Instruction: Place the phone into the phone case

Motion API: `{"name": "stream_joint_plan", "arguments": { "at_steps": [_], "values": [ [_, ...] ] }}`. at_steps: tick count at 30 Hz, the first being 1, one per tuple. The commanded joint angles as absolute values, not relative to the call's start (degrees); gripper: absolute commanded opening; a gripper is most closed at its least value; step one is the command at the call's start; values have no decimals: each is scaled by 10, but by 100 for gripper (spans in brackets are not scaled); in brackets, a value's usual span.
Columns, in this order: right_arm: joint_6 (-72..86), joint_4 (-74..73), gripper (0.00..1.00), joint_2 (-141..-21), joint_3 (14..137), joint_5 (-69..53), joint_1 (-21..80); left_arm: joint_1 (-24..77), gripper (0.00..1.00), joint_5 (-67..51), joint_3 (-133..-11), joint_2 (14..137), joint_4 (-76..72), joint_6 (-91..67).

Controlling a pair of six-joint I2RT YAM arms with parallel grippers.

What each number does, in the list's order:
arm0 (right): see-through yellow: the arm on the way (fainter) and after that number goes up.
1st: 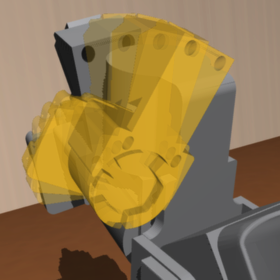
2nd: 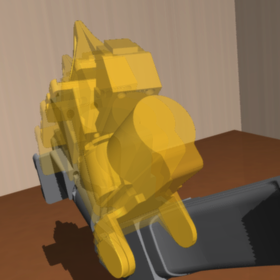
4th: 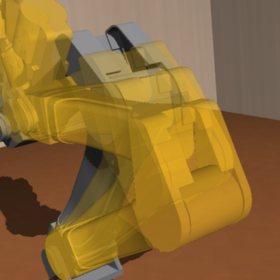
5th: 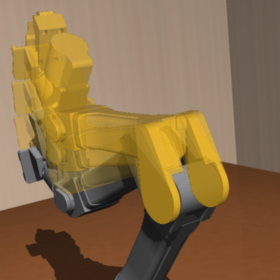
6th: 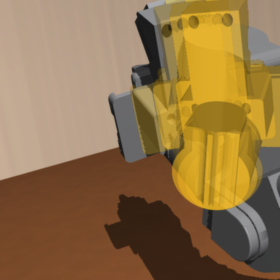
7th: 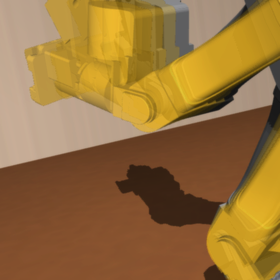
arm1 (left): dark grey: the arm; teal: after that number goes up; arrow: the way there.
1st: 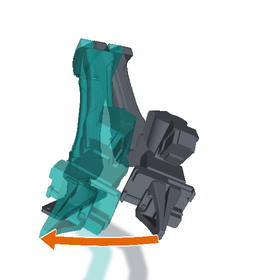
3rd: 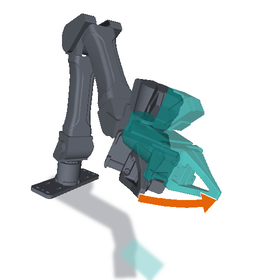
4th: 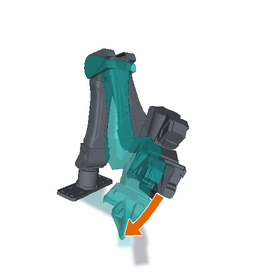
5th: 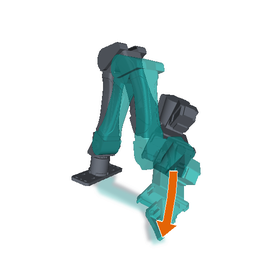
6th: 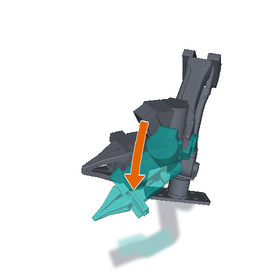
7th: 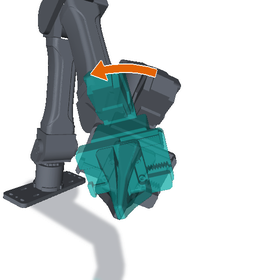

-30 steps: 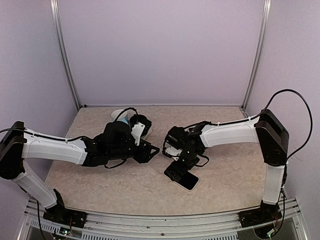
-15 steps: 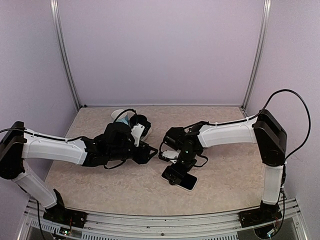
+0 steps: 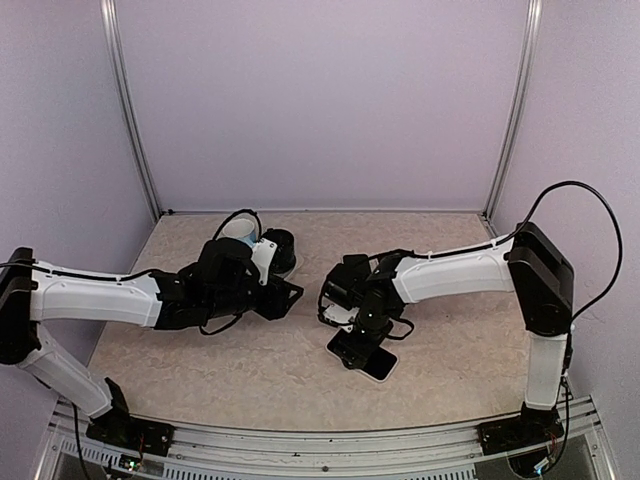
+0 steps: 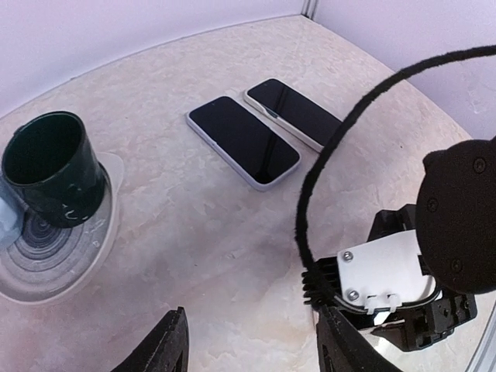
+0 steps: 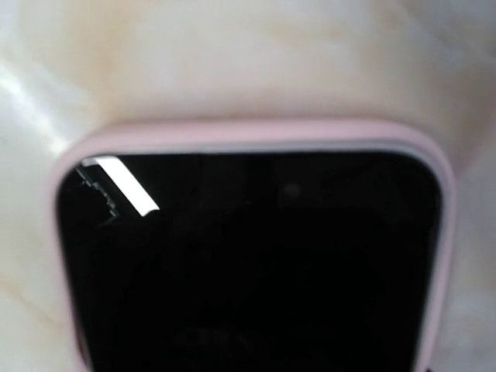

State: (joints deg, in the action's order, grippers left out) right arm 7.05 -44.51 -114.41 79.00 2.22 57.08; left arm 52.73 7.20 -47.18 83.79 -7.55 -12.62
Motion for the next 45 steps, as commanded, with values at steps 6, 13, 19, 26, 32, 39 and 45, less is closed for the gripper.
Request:
{"name": "stream_joint_plan", "arguments": {
  "at_steps": [6,13,19,26,32,39,45],
  "values": [
    [128,-382,53,-1001,732,13,448,479,57,221,-476,758,-5,-164],
    [131,-326,52,-964,753,21,238,435,60,242,-459,732,31,-212],
    [118,-321,50,-1109,867,45,139,415,61,251,-439,729,42,-252],
    [133,-391,49,-1255,1003,54,121,406,61,247,-418,711,38,-256],
    [145,-401,51,-1249,975,36,122,402,61,246,-418,715,39,-251],
    [149,-427,52,-1218,948,36,130,399,61,247,-422,725,35,-249],
    [148,-416,55,-1229,946,29,131,398,61,250,-423,724,39,-248]
  ]
}}
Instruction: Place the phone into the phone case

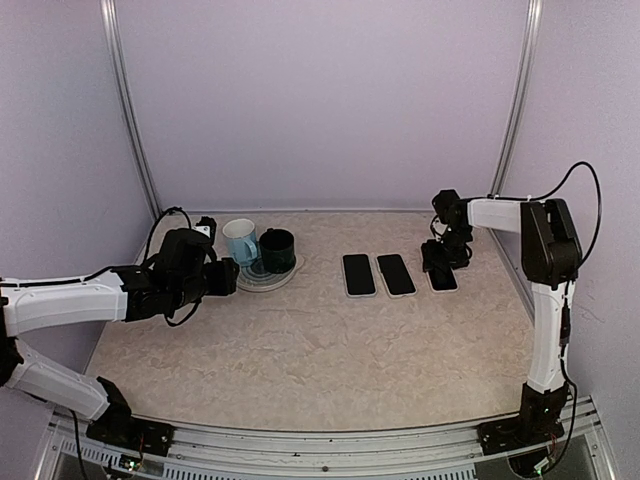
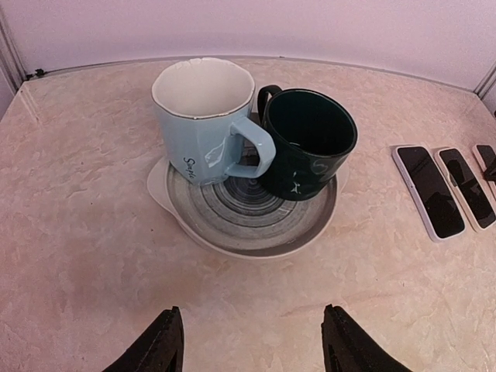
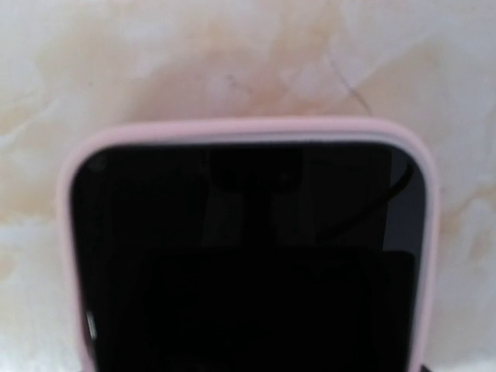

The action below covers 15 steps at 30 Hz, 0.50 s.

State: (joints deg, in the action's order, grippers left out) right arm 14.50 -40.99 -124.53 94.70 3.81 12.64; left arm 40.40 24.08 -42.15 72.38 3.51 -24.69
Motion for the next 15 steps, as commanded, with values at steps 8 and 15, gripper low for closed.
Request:
{"name": "stream_joint_plan", "arguments": {
  "at_steps": [8,15],
  "values": [
    [136,-372,99,-1180,910,1,131,391,61,273,-428,721,52,-250],
    [98,-245,99,-999,803,-55,129,368,61,301,-439,712,47,-245]
  ]
}}
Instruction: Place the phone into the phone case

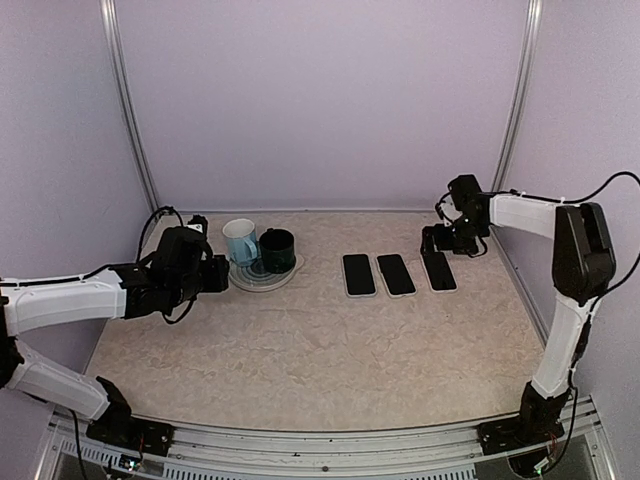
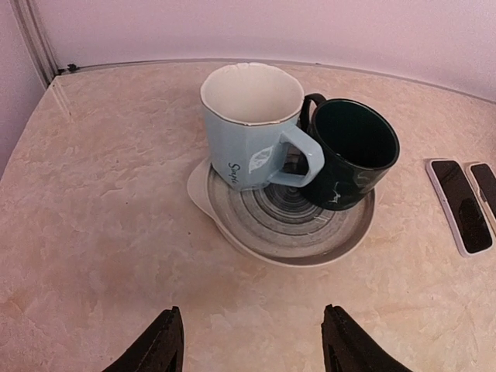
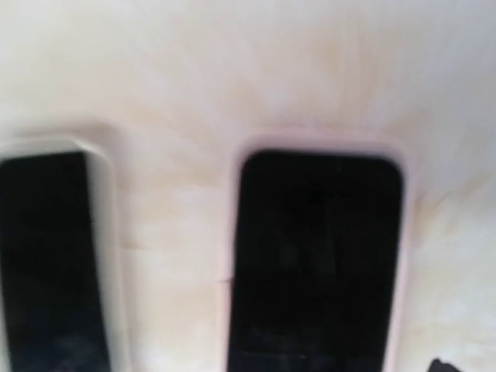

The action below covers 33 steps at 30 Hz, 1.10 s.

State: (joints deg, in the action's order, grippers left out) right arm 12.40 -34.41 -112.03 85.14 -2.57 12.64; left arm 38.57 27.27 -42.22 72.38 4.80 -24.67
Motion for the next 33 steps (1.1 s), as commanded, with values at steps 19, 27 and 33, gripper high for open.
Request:
{"name": "stream_joint_plan", "arguments": {
  "at_steps": [19,27,33],
  "values": [
    [132,35,99,-573,304,127,121,308,84,382,-368,682,-58,-243],
    [134,99,99,-478,225,155,121,302,99,403,-339,675,-68,-249],
    [138,120,99,-474,206,160,121,300,99,410,-334,671,-65,-252]
  ]
}}
